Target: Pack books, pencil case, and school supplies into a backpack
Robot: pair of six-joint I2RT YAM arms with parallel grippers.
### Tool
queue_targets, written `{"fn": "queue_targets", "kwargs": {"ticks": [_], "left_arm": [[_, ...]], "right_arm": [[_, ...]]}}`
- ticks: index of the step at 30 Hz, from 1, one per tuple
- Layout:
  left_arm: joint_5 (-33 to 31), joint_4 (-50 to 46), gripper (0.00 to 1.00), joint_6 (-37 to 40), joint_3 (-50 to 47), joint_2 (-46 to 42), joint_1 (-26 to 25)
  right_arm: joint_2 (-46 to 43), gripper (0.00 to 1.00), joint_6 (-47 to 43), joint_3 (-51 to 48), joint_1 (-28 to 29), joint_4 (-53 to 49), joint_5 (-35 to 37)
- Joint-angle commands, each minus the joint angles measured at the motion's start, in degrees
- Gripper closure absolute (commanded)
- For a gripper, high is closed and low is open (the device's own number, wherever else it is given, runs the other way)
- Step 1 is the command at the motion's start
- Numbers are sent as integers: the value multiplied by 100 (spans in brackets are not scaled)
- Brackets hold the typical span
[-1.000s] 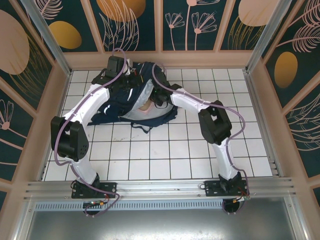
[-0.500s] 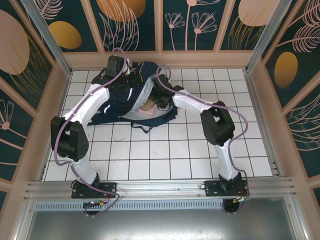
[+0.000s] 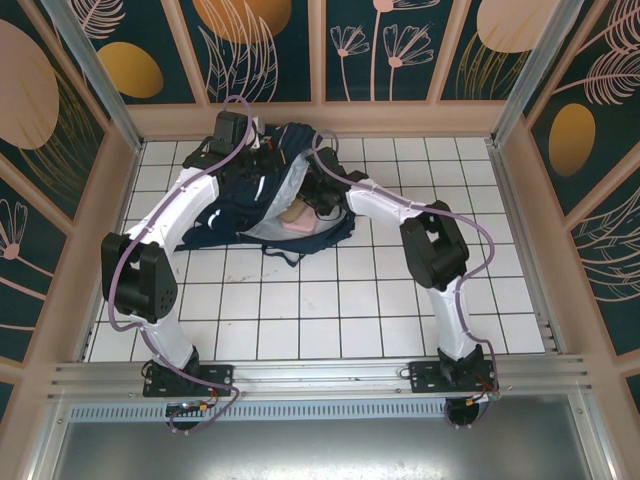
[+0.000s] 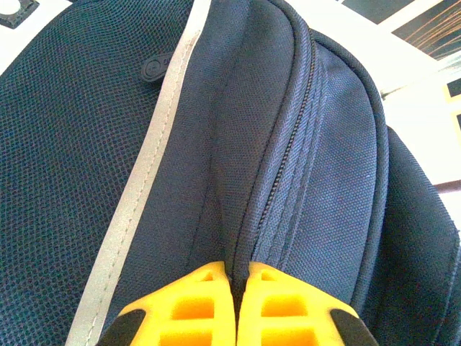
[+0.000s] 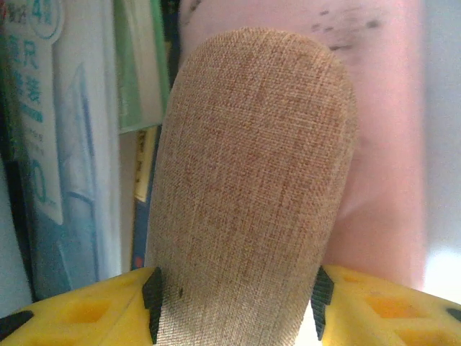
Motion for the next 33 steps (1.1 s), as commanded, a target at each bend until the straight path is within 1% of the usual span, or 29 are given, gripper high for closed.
{"fn": "queue_targets", "kwargs": {"ticks": [1, 4, 6, 7, 10, 13, 14, 15, 16, 17, 20, 22, 24, 25, 27, 30, 33], "left_arm": [[76, 339, 100, -91, 93, -291, 55], [76, 321, 100, -59, 76, -289, 55], [93, 306, 100, -36, 77, -296, 53], [109, 304, 100, -22, 71, -296, 59], [121, 304, 95, 1, 63, -296, 54], [183, 321, 94, -5, 45, -281, 60], [220, 321, 90, -5, 48, -261, 54], [249, 321, 83, -6, 48, -253, 56], [276, 321, 71, 3, 45, -250, 58], [285, 330, 64, 5, 42, -253, 57], [280, 322, 52, 9, 14, -296, 53], [247, 307, 50, 34, -17, -297, 54], [166, 265, 49, 64, -71, -494, 57], [111, 239, 43, 79, -116, -552, 71], [15, 186, 39, 115, -196, -665, 101], [-92, 137, 39, 128, -464, -916, 204], [-215, 148, 38, 106, -953, -1228, 402]], "right_arm": [[379, 40, -187, 291, 95, -6, -303], [388, 31, -236, 447, 95, -92, -266], [292, 25, -330, 497, 96, -244, -115], [222, 23, -370, 483, 87, -294, -66], [-92, 20, -456, 364, 61, -379, 101], [-530, 18, -513, 70, 52, -406, 336], [-688, 18, -522, -52, 52, -418, 400], [-834, 18, -522, -176, 47, -440, 468], [-993, 17, -514, -325, 45, -469, 548], [-1152, 17, -501, -494, 43, -459, 603], [-1595, 16, -429, -993, 35, -402, 698], [-1852, 16, -370, -1279, 30, -393, 857], [-2098, 16, -306, -1546, 30, -393, 961], [-2217, 16, -254, -1664, 33, -434, 1048], [-2449, 17, -103, -1906, 35, -553, 1290], [-2878, 17, 40, -2343, 28, -547, 1534], [-3215, 17, 149, -2630, 67, -609, 1763]]}}
